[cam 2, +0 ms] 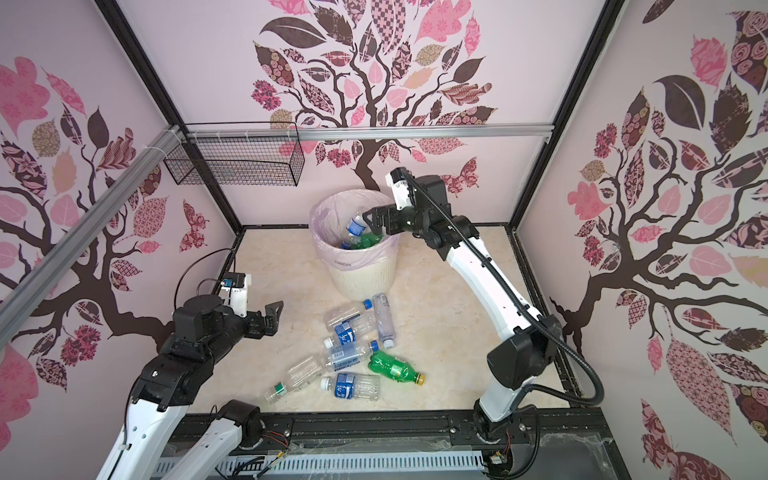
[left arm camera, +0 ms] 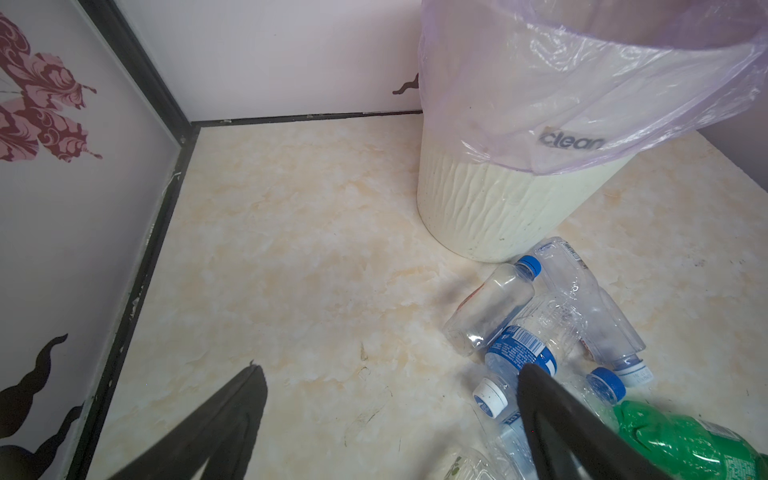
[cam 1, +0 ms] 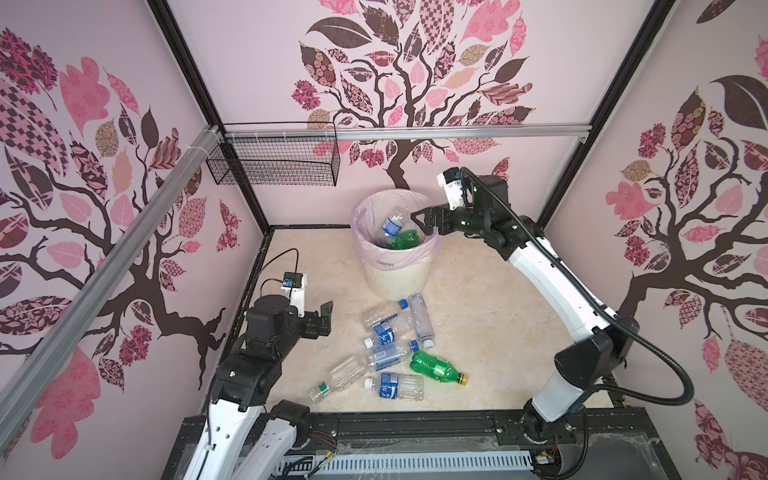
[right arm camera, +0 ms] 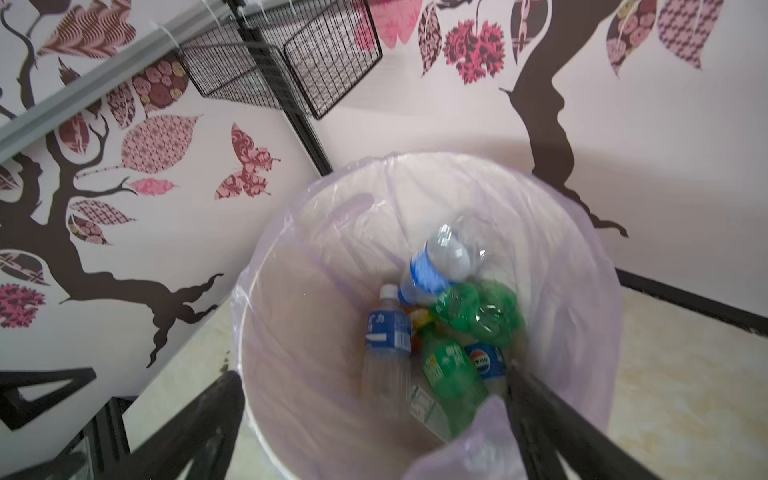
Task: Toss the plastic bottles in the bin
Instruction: 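Lift the clear bottle, carry it over the bin, open the right gripper, then withdraw the right gripper from the bin while the left gripper moves toward the pile, then lower the left gripper and close it on the clear green-capped bottle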
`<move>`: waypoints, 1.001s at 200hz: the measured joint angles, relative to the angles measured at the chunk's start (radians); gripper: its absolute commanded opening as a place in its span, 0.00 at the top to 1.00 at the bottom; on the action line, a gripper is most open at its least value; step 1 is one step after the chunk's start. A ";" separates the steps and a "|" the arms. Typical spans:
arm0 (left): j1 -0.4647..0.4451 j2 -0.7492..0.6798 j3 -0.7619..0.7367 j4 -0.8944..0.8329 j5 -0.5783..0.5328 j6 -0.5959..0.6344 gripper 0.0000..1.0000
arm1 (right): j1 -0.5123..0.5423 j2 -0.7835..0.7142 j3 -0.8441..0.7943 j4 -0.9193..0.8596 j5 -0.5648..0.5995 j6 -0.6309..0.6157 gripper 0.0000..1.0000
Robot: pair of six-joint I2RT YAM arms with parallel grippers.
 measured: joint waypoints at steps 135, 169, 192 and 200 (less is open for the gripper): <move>-0.234 0.314 0.226 -0.369 0.066 0.295 0.04 | -0.013 -0.693 -0.855 0.080 0.219 0.074 0.00; -0.316 0.365 0.214 -0.415 0.048 0.340 0.04 | -0.013 -0.814 -0.972 0.162 0.220 0.096 0.00; -0.346 0.424 0.184 -0.423 0.022 0.345 0.05 | -0.014 -0.848 -1.012 0.198 0.209 0.117 0.00; -0.357 0.449 0.172 -0.424 0.016 0.345 0.05 | -0.014 -0.855 -1.025 0.207 0.204 0.126 0.00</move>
